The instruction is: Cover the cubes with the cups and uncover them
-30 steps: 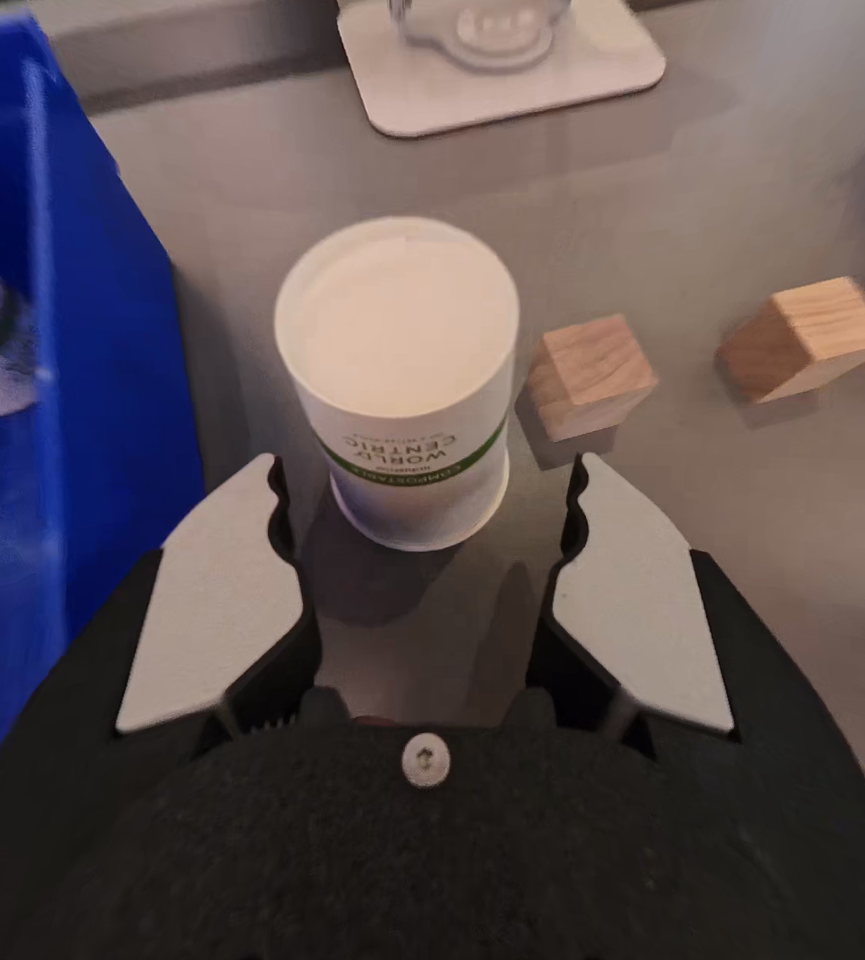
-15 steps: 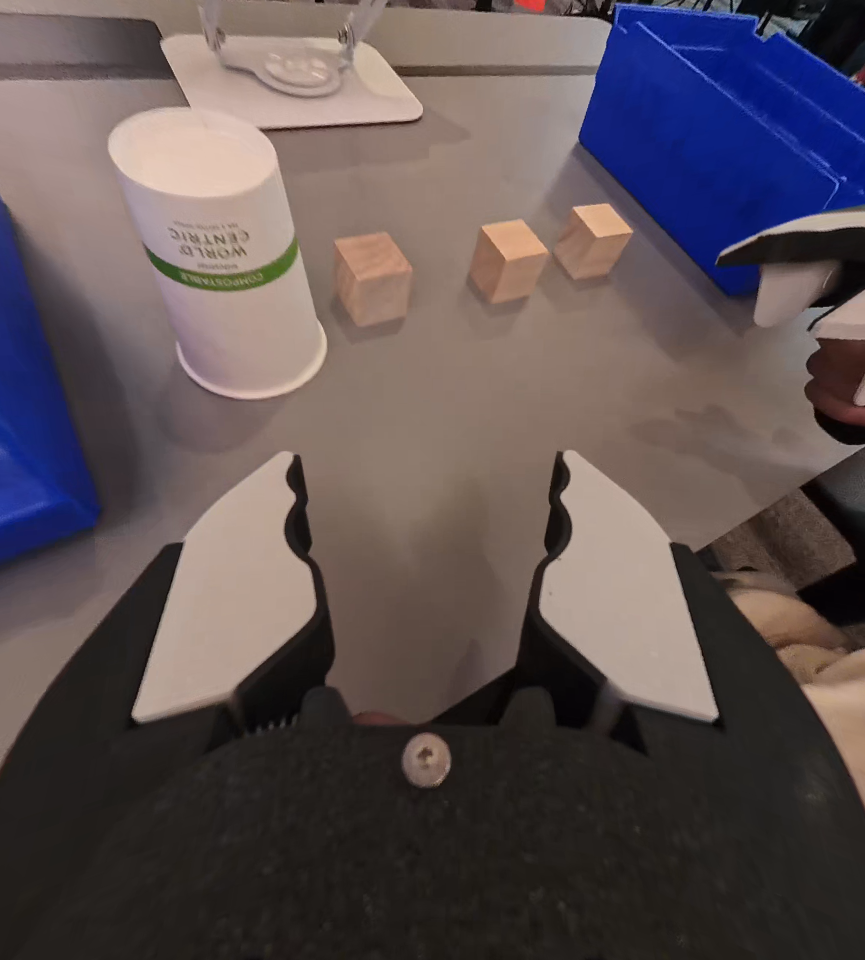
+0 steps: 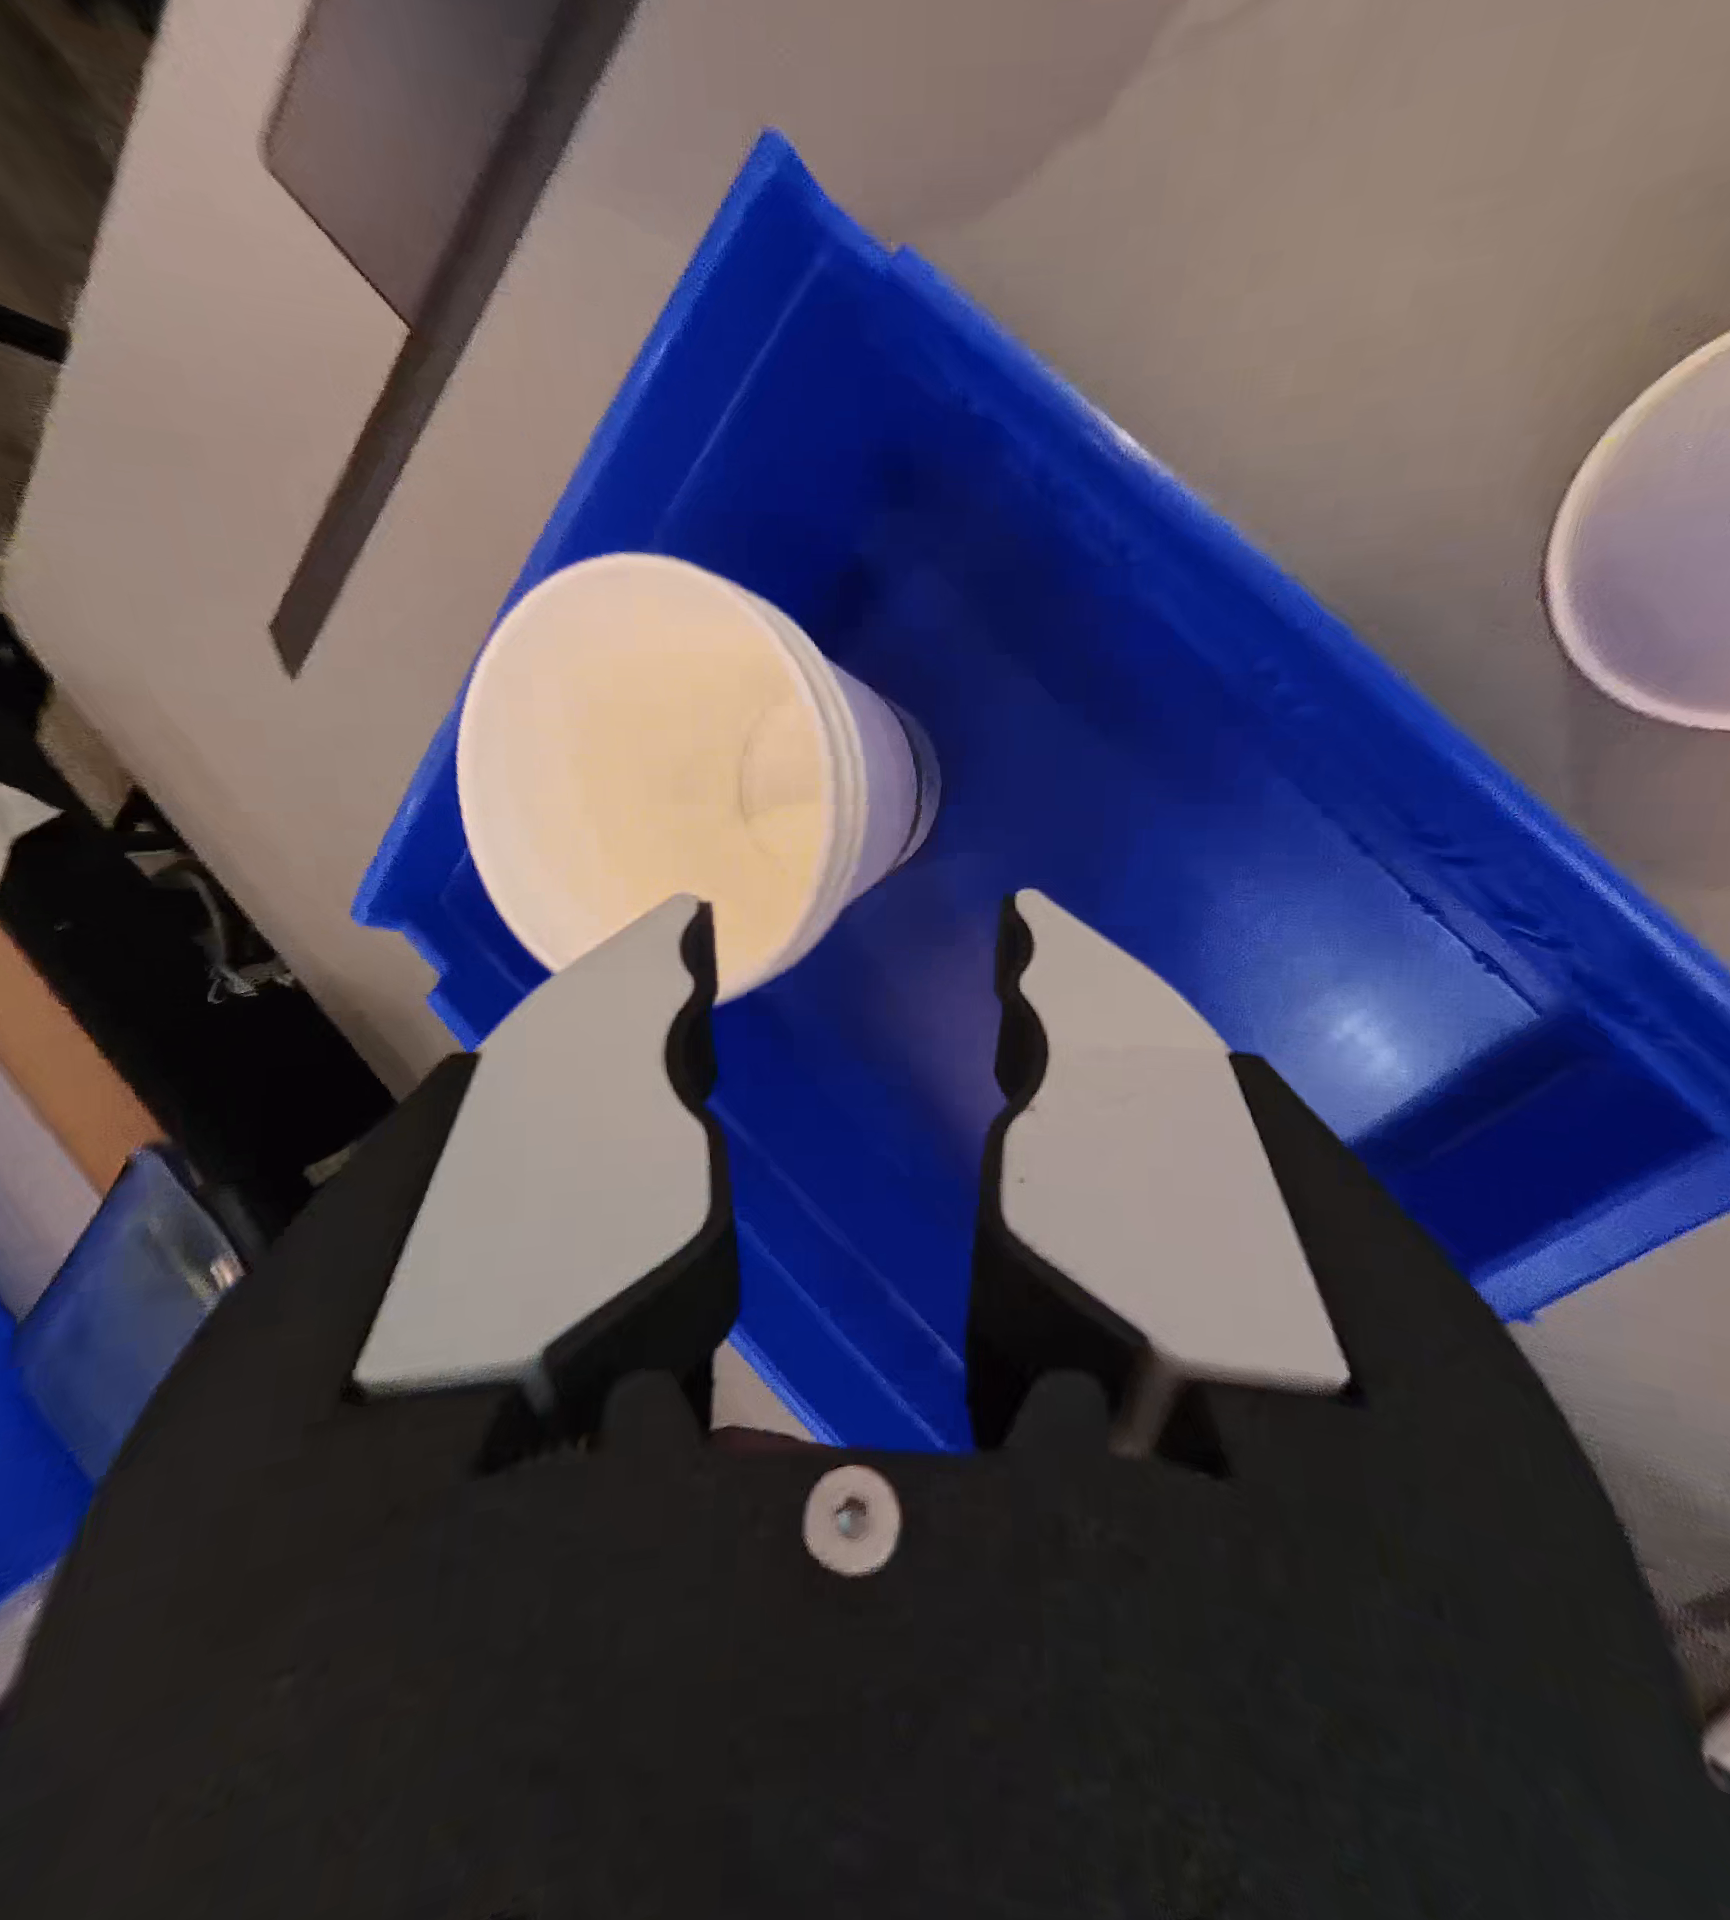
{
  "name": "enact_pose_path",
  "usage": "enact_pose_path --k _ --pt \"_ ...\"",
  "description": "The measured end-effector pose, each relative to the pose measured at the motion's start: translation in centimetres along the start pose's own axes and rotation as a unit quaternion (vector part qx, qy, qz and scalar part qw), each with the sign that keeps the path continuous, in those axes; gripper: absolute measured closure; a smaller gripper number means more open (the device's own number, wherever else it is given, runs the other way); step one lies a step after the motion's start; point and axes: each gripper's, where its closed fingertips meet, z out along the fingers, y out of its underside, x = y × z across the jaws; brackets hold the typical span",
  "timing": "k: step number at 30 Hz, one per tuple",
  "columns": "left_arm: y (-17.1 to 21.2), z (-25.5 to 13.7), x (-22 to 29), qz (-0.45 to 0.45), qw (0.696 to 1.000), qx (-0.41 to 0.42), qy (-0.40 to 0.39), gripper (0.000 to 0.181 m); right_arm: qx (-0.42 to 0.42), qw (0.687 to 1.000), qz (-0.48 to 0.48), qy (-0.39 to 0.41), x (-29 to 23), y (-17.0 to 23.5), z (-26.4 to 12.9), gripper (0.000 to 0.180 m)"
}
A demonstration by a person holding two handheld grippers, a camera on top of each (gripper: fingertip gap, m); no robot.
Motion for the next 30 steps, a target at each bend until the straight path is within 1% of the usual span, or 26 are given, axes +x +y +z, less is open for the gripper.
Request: enact_pose_path --k 2,6,8,10,13,14,16,18,25,30 --pt "-0.4 1.0 -0.7 0.008 1.000 -0.012 0.016 0.131 -0.006 1.000 0.003 0.002 0.2 0.3 0.1 0.113" --pt "-1.4 1.1 -1.0 0.007 0.999 0.003 0.050 0.151 -0.011 1.000 0.005 0.000 0.3 0.6 0.3 0.113" --pt "-1.7 1.0 -0.7 -0.001 0.997 0.011 0.071 0.151 -0.012 1.000 0.006 -0.001 0.3 0.6 0.2 0.113" --pt "-1.4 1.1 -0.2 0.005 0.996 0.000 0.084 0.149 -0.012 1.000 0.006 -0.002 0.3 0.6 0.2 0.113" --pt "-0.8 1.6 -0.8 0.011 0.998 -0.017 0.066 0.151 -0.014 1.000 0.006 -0.003 0.4 0.7 0.2 0.114" --pt "-0.7 1.7 -0.8 0.007 0.997 -0.021 0.070 0.154 -0.014 1.000 0.006 -0.003 0.4 0.7 0.2 0.114" --pt "-0.6 1.8 -0.8 0.003 0.997 -0.026 0.079 0.168 -0.015 1.000 0.007 -0.003 0.4 0.7 0.1 0.114" --pt "-0.7 2.0 -0.6 -0.001 0.996 -0.027 0.091 0.177 -0.015 1.000 0.006 -0.003 0.4 0.7 0.1 0.114" --pt "-1.0 1.7 -1.0 -0.003 0.995 -0.029 0.093 0.177 -0.014 1.000 0.007 -0.002 0.4 0.6 0.0 0.116" --pt "-1.4 0.7 -1.6 -0.009 0.996 -0.017 0.090 0.178 -0.017 1.000 0.006 -0.002 0.4 0.7 0.0 0.117"
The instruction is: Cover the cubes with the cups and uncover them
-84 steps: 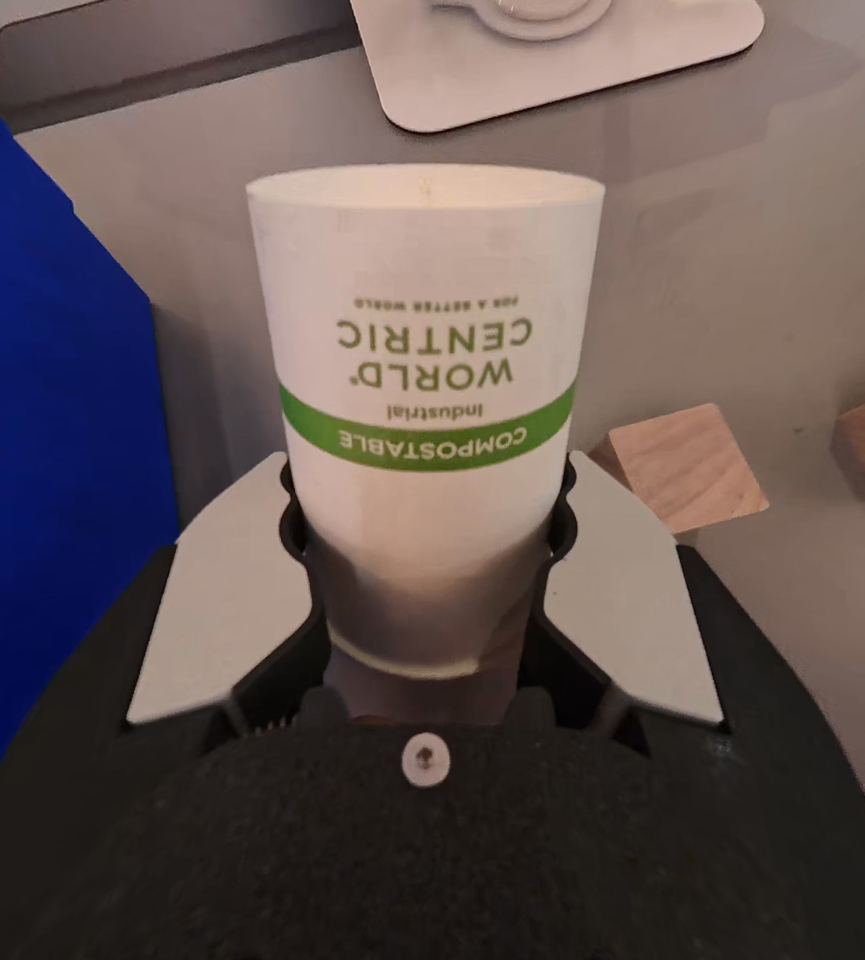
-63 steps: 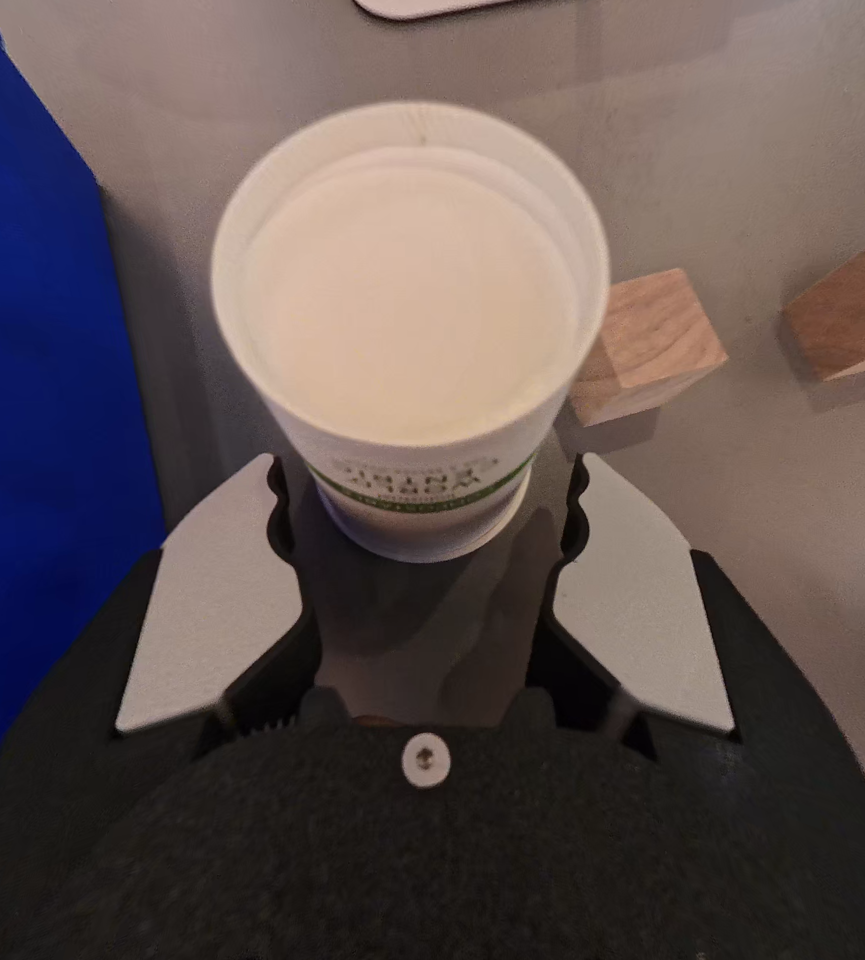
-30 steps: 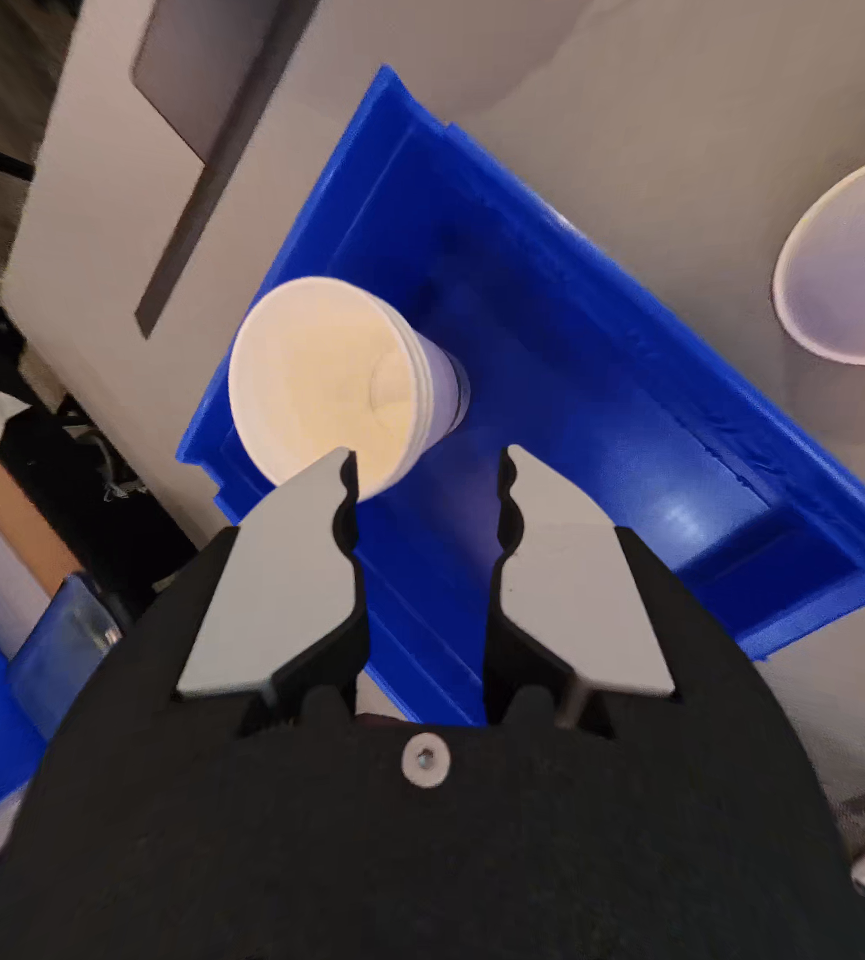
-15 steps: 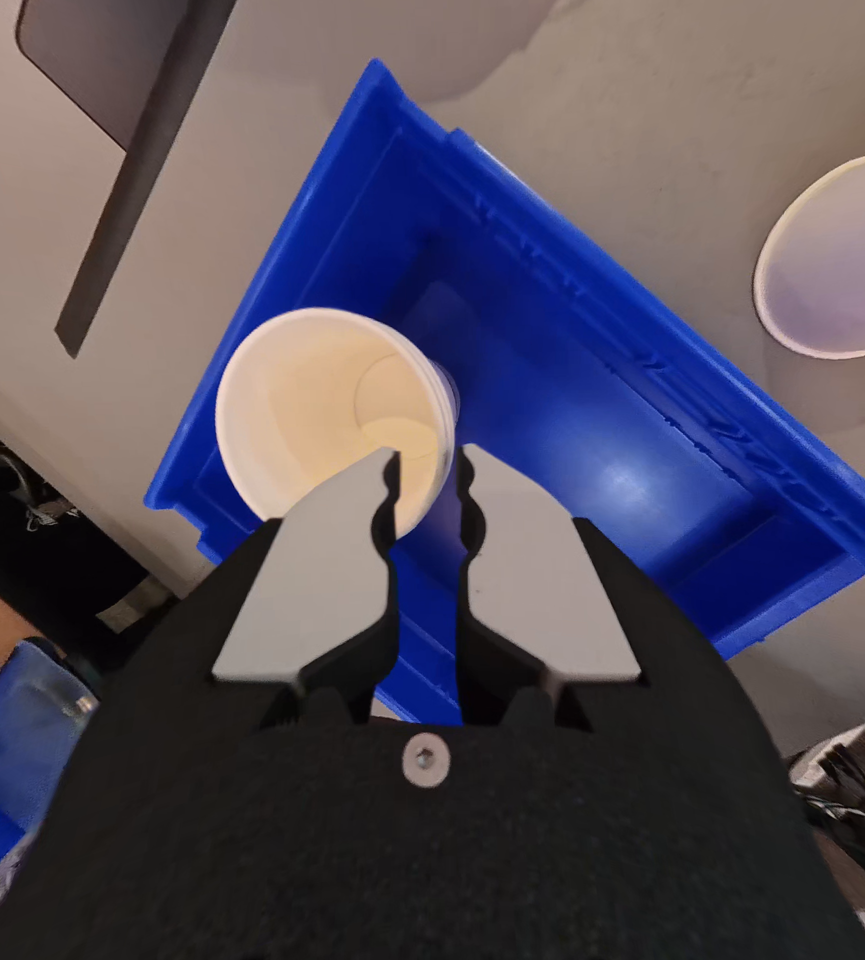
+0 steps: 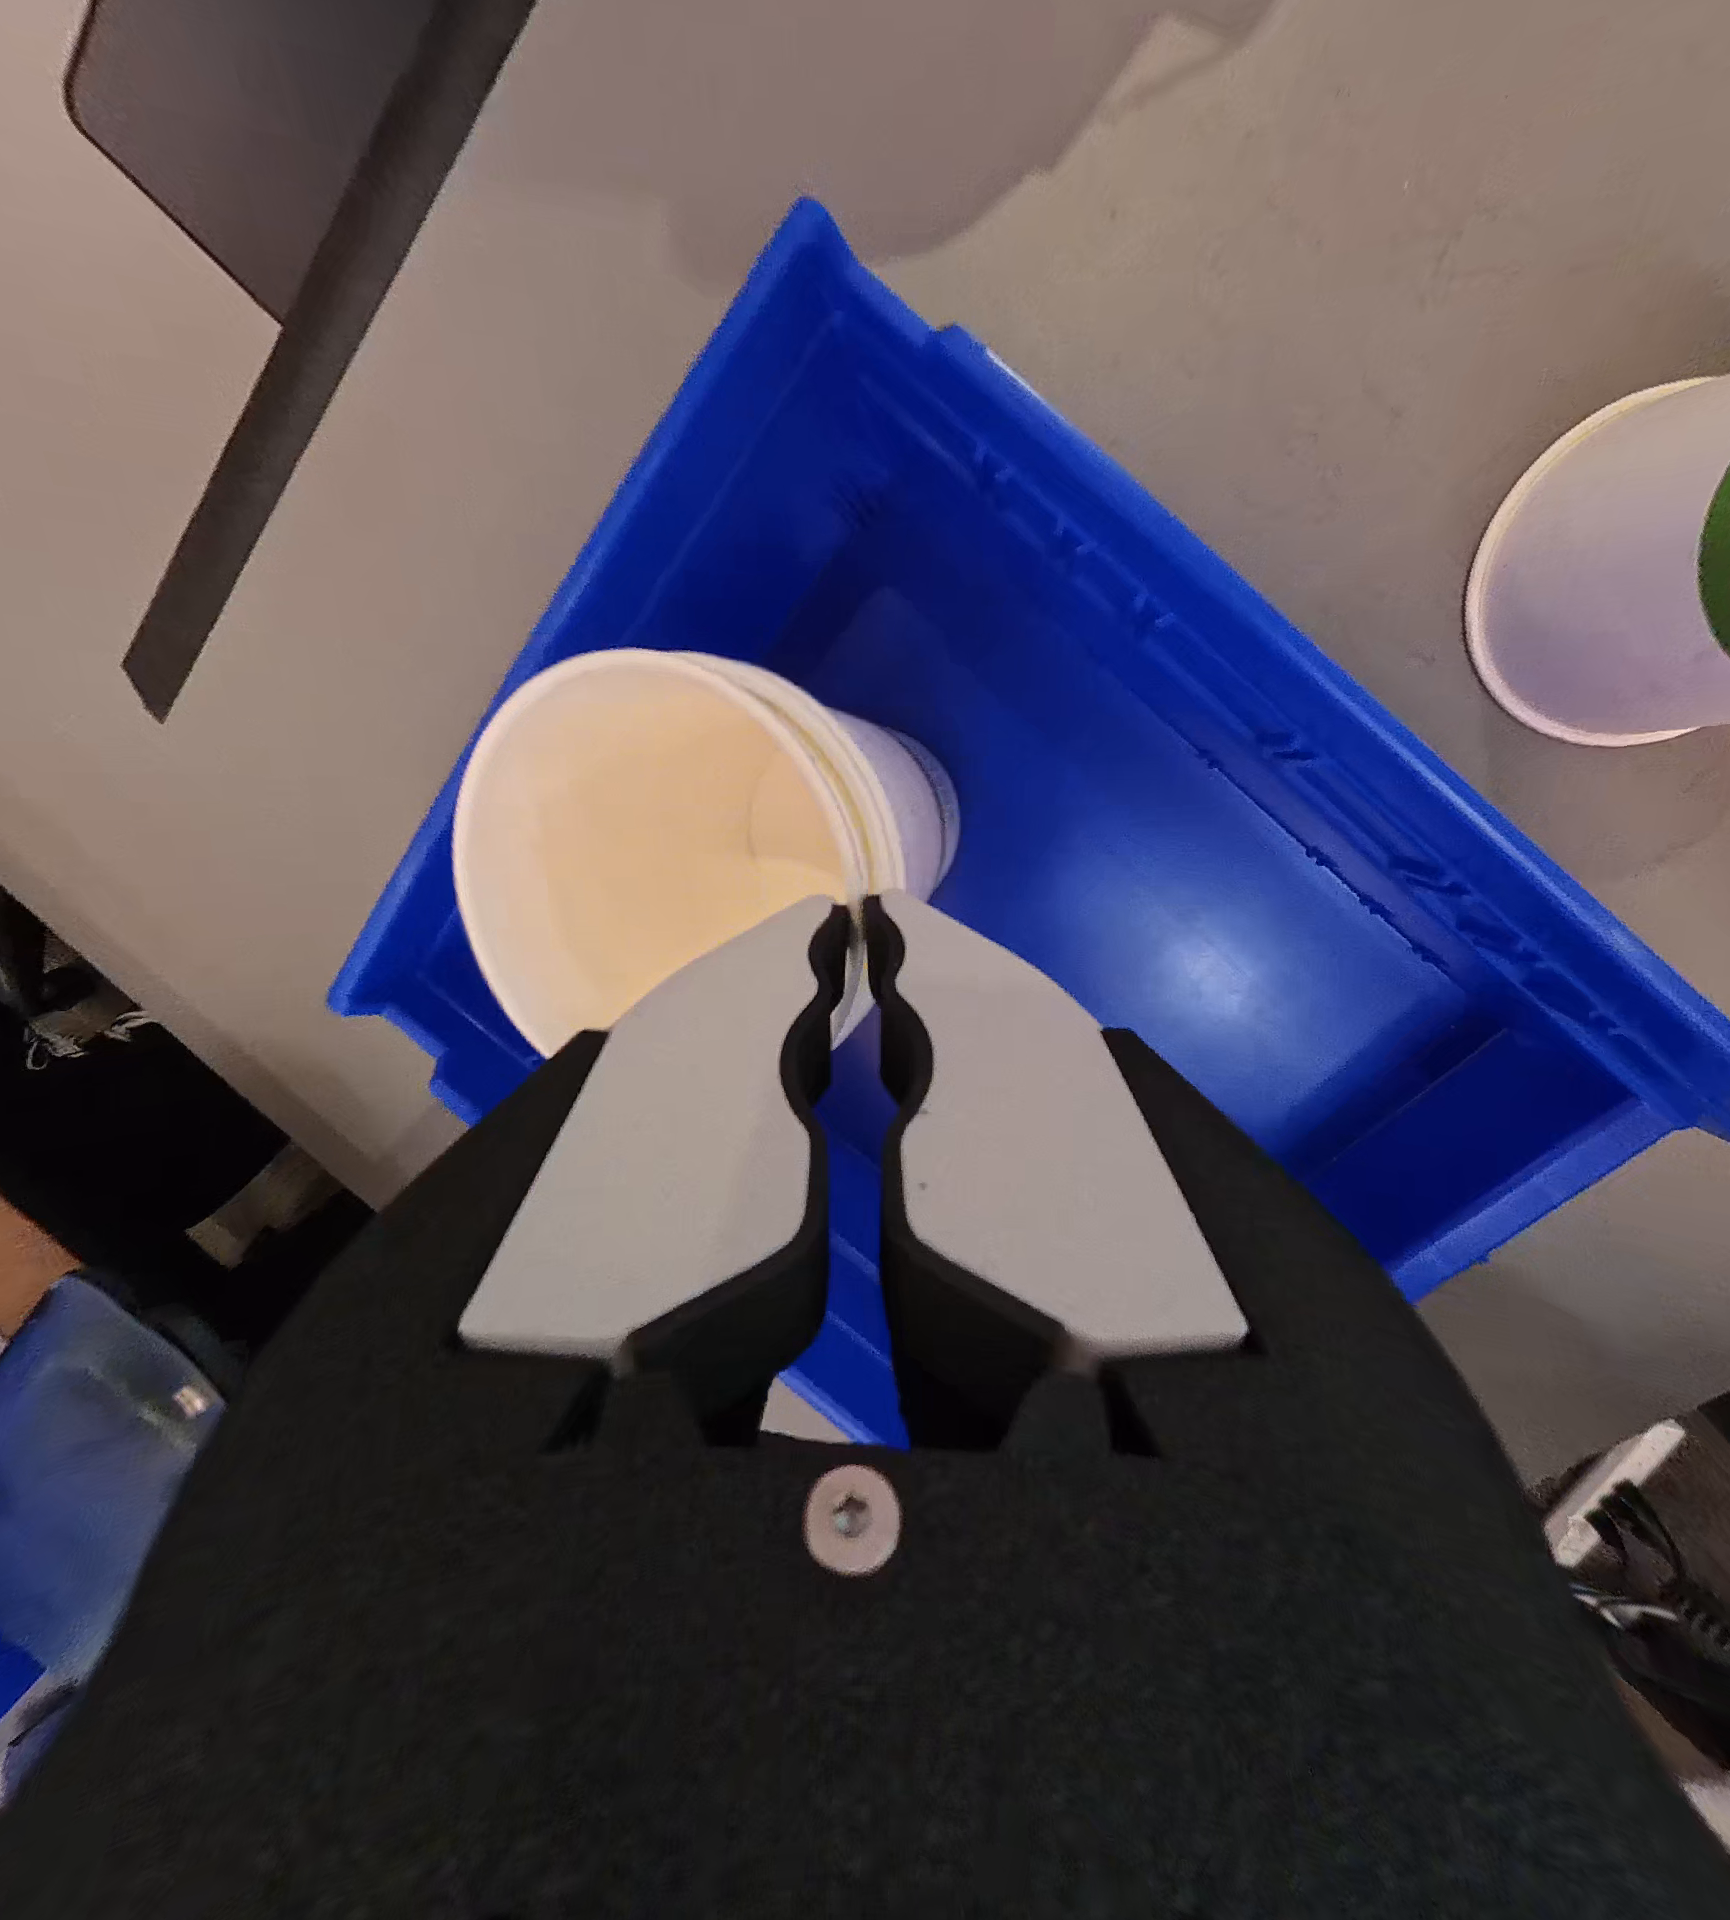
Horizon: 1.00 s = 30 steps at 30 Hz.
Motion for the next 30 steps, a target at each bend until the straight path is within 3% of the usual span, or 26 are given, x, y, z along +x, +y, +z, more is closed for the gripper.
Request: enact_pose_path --k 8,16,19,23,26,30 --pt "-1.6 -6.2 -0.9 0.014 0.998 0.046 -0.041 0.177 0.007 1.000 0.006 -0.002 0.1 -0.2 -0.2 0.118" --pt "-7.1 -16.1 2.7 0.036 0.968 0.239 -0.064 0.177 0.016 1.000 0.018 -0.015 -0.2 -0.4 -0.2 0.118" --pt "-9.9 -18.9 7.3 0.030 0.926 0.372 -0.053 0.178 0.036 0.998 0.039 -0.043 -1.0 -1.0 0.0 0.118" --pt "-12.0 -21.6 16.7 -0.021 0.840 0.540 0.043 0.178 0.104 0.981 0.113 -0.120 -2.7 -3.9 0.5 0.114" --pt "-12.4 -21.1 22.9 -0.062 0.795 0.594 0.106 0.178 0.186 0.943 0.195 -0.196 -3.7 -7.5 0.5 0.098" --pt "-12.6 -18.5 28.9 -0.088 0.770 0.614 0.148 0.178 0.255 0.895 0.263 -0.253 -4.2 -11.0 0.4 0.083"
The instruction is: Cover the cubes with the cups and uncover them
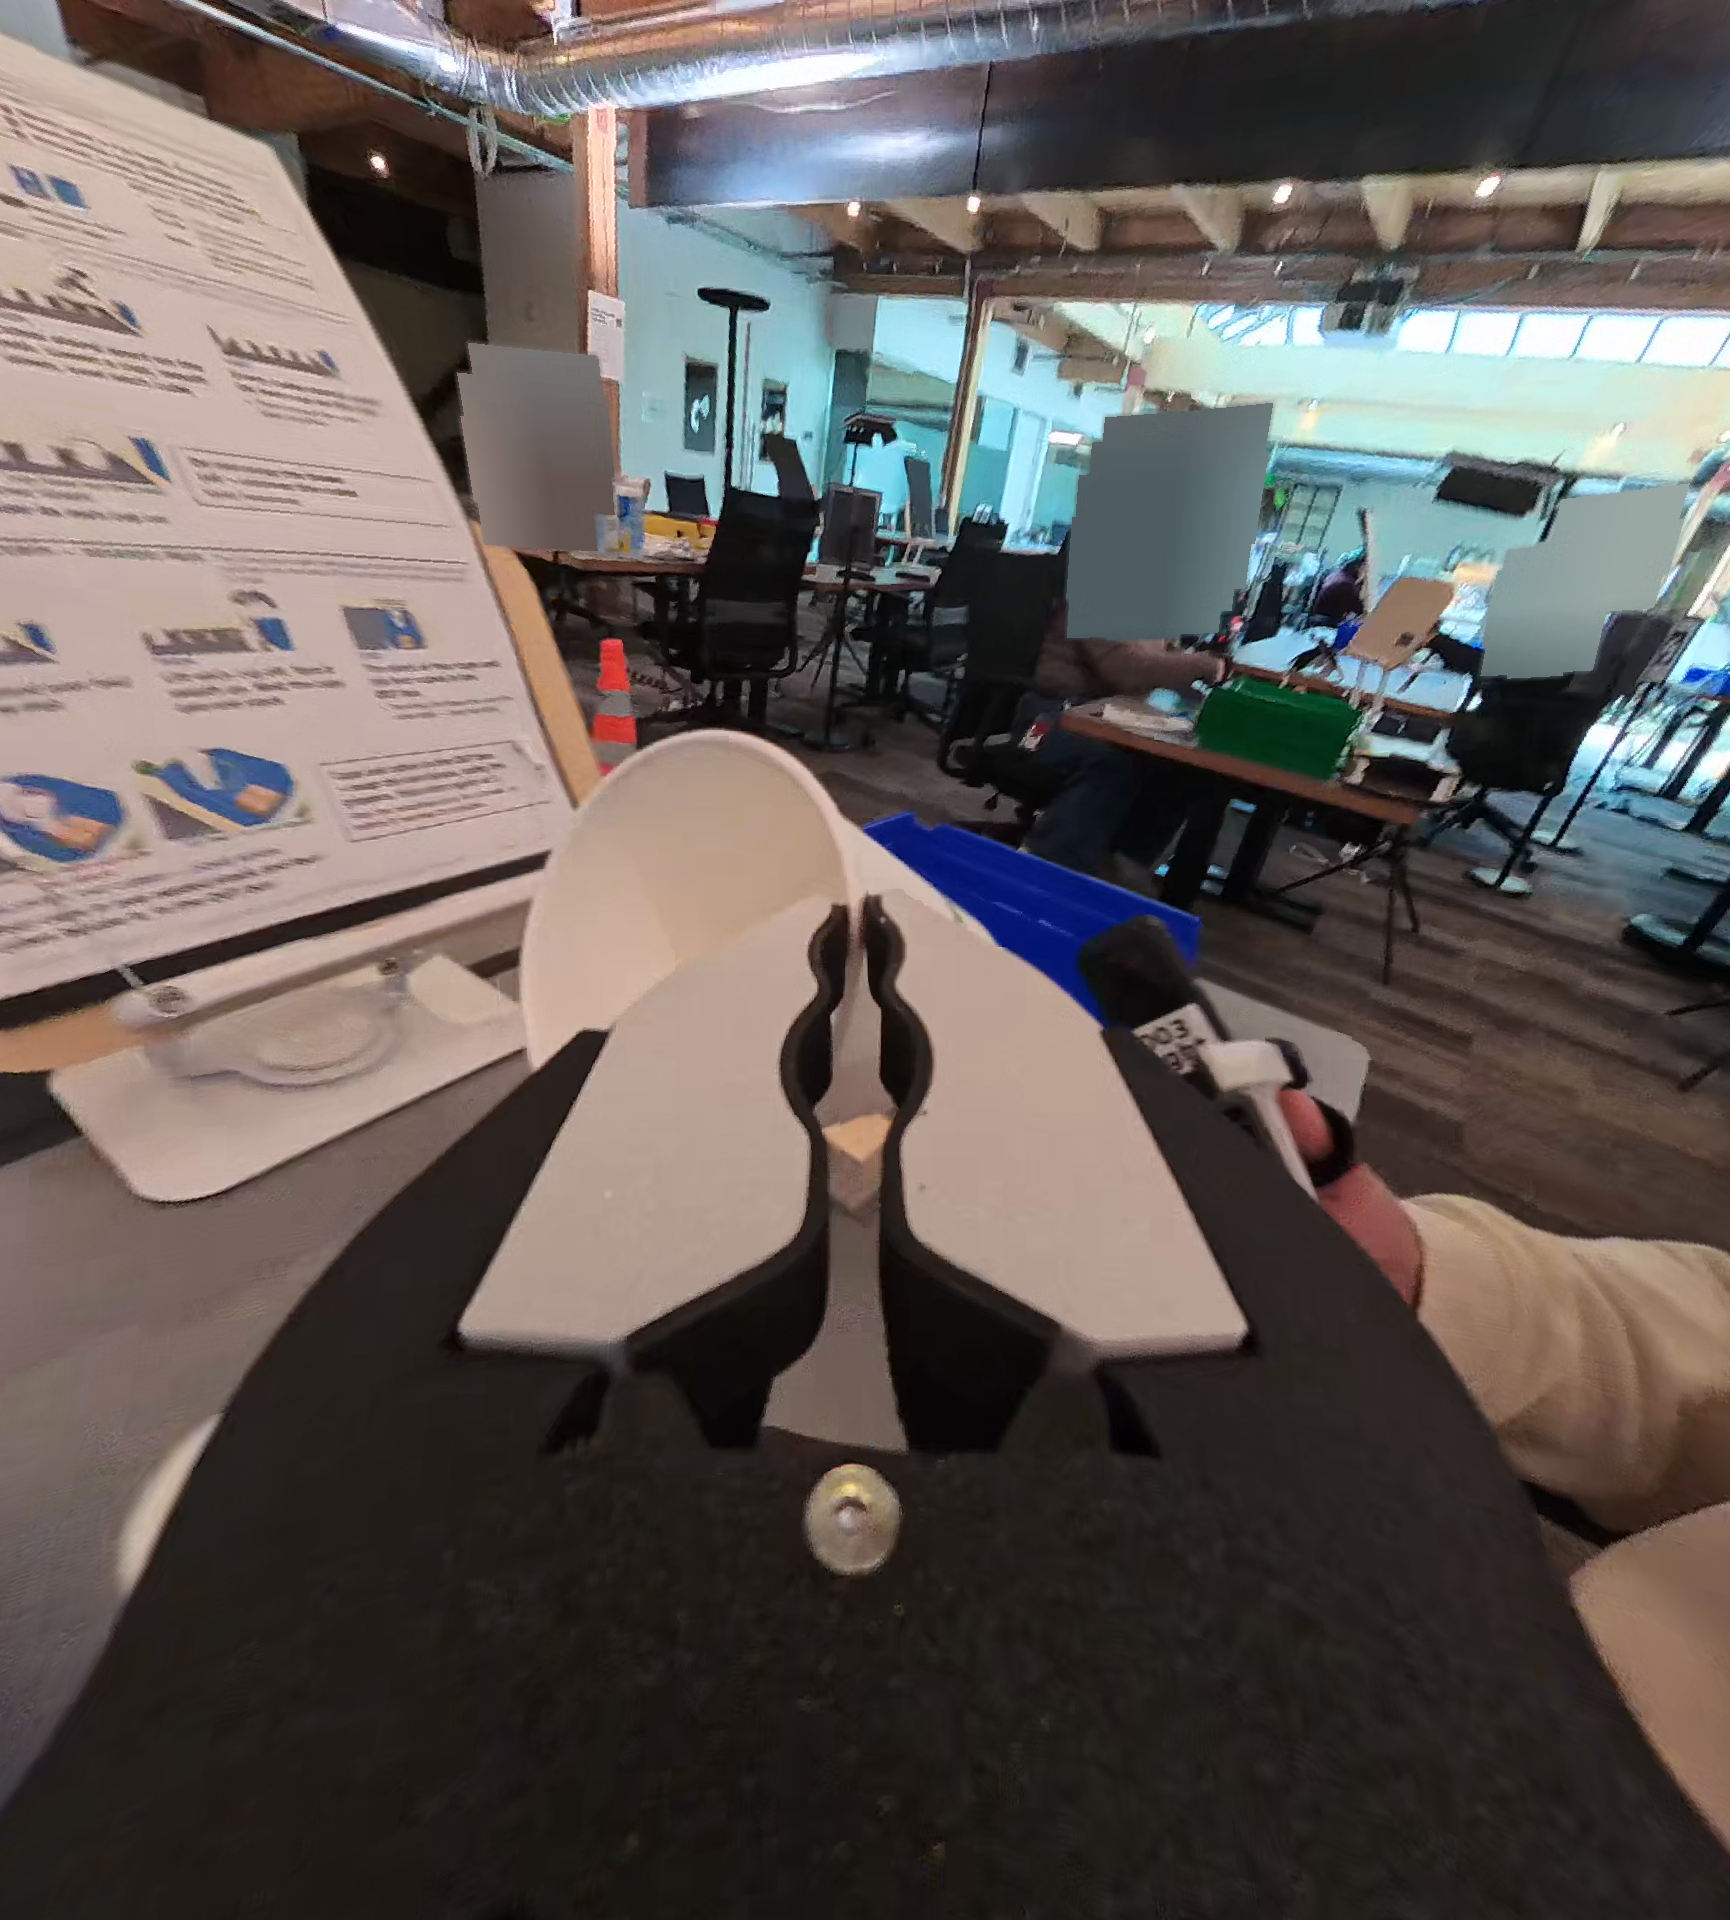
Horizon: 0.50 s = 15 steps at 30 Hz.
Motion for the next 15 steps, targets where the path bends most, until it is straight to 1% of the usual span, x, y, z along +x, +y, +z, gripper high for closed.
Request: enact_pose_path --k 2,4,6,8,12,15 --pt "1.6 0.6 1.4 -0.019 1.000 0.012 0.007 0.178 0.004 0.999 0.030 -0.013 0.0 0.0 0.7 0.078" --pt "3.2 1.3 2.6 -0.033 0.999 0.007 0.021 0.178 0.002 0.998 0.056 -0.025 0.0 0.5 1.0 0.074" --pt "4.8 2.1 3.2 -0.037 0.999 -0.009 0.024 0.178 0.008 0.998 0.056 -0.021 0.3 0.6 0.9 0.073" --pt "5.5 2.4 4.2 -0.058 0.997 -0.009 0.050 0.178 0.005 0.999 0.053 -0.009 0.9 0.8 0.7 0.069" --pt "6.5 2.5 5.2 -0.080 0.994 -0.021 0.074 0.178 0.027 0.998 0.050 -0.009 1.6 0.0 -0.5 0.076" --pt "6.8 2.3 6.2 -0.116 0.987 -0.022 0.110 0.178 0.026 0.999 0.034 0.010 2.8 -0.2 -1.4 0.074"
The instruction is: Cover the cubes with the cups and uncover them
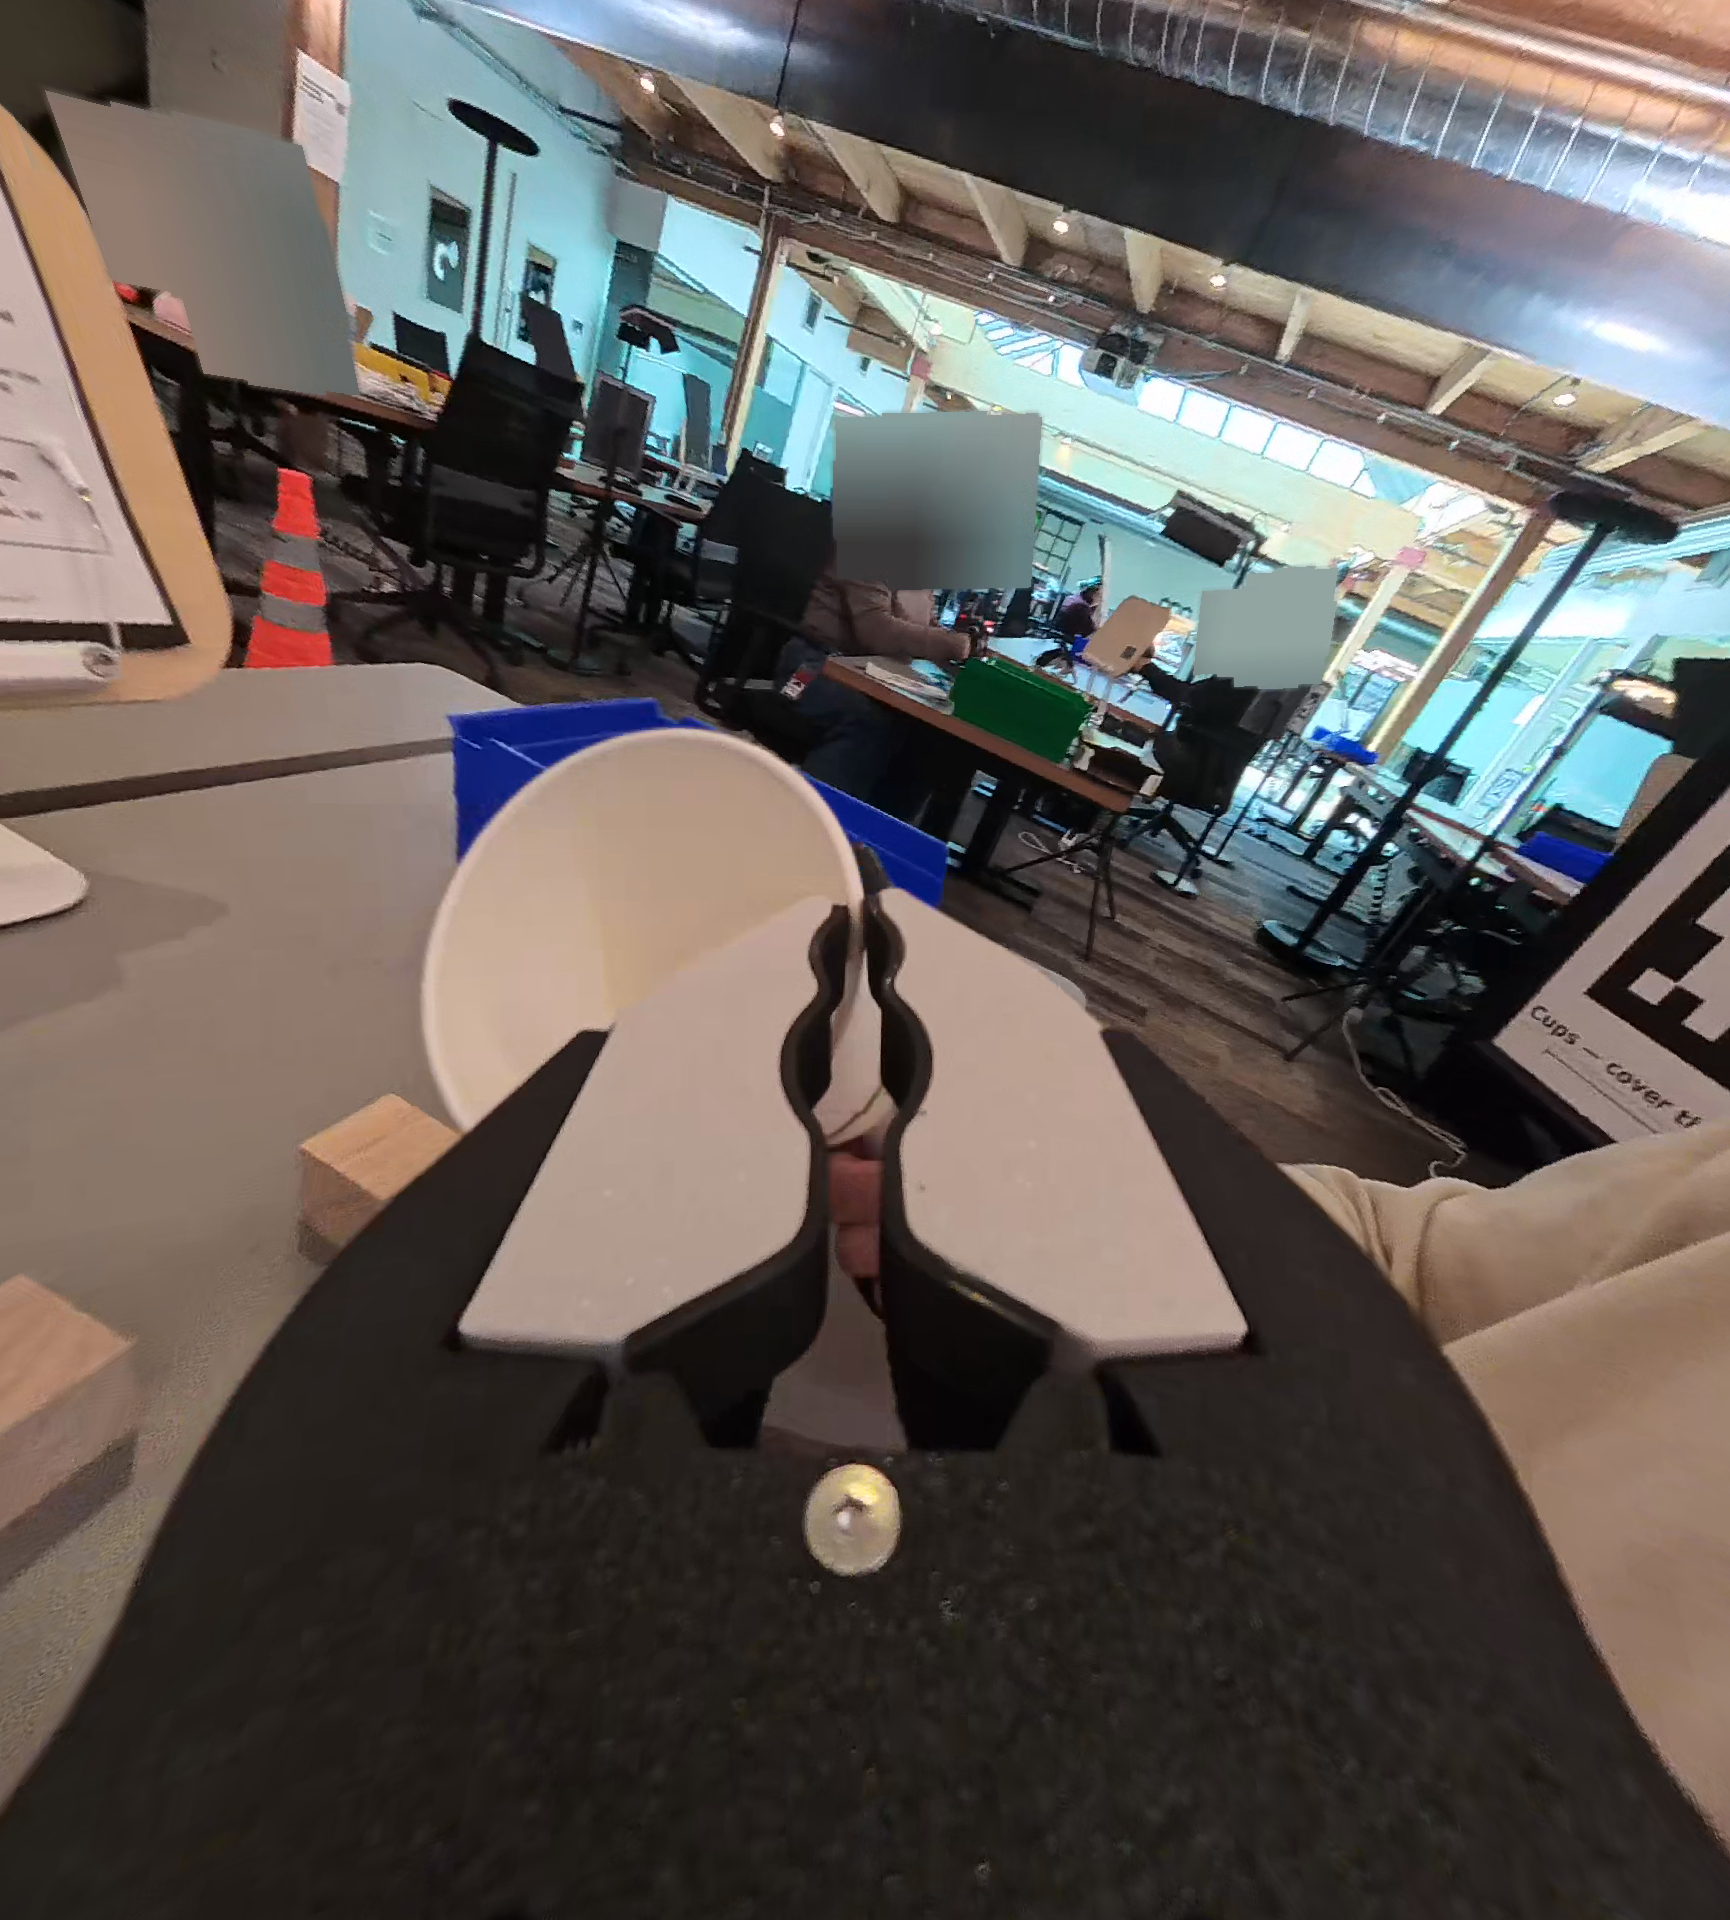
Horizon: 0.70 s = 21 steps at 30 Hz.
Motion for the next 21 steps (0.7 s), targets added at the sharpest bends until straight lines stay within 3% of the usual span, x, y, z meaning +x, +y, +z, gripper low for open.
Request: enact_pose_path --k 4,6,11,12,15,17,21 --pt "1.3 0.5 -0.3 0.002 1.000 -0.006 -0.004 0.178 -0.024 1.000 0.010 -0.014 -0.1 0.8 -0.3 0.072" --pt "1.4 0.4 0.2 -0.006 1.000 0.000 0.016 0.178 -0.031 0.999 -0.015 -0.007 0.0 0.9 -0.9 0.092" --pt "2.7 0.4 0.4 -0.001 1.000 -0.021 0.014 0.178 -0.049 0.998 -0.024 0.015 0.5 0.8 -1.7 0.093" --pt "2.9 0.2 0.3 0.001 0.999 -0.029 0.016 0.175 -0.052 0.998 -0.031 0.023 0.6 0.8 -1.8 0.093" --pt "3.2 -1.0 -0.1 0.057 0.994 -0.090 0.002 0.139 -0.074 0.994 -0.055 0.058 1.3 0.8 -2.1 0.093" --pt "3.4 -2.7 -0.8 0.149 0.974 -0.170 -0.031 0.115 -0.093 0.987 -0.090 0.097 2.0 0.7 -2.4 0.093" --pt "1.6 -4.9 -1.3 0.324 0.891 -0.308 -0.080 0.102 -0.147 0.961 -0.175 0.156 2.5 1.0 -2.8 0.093"
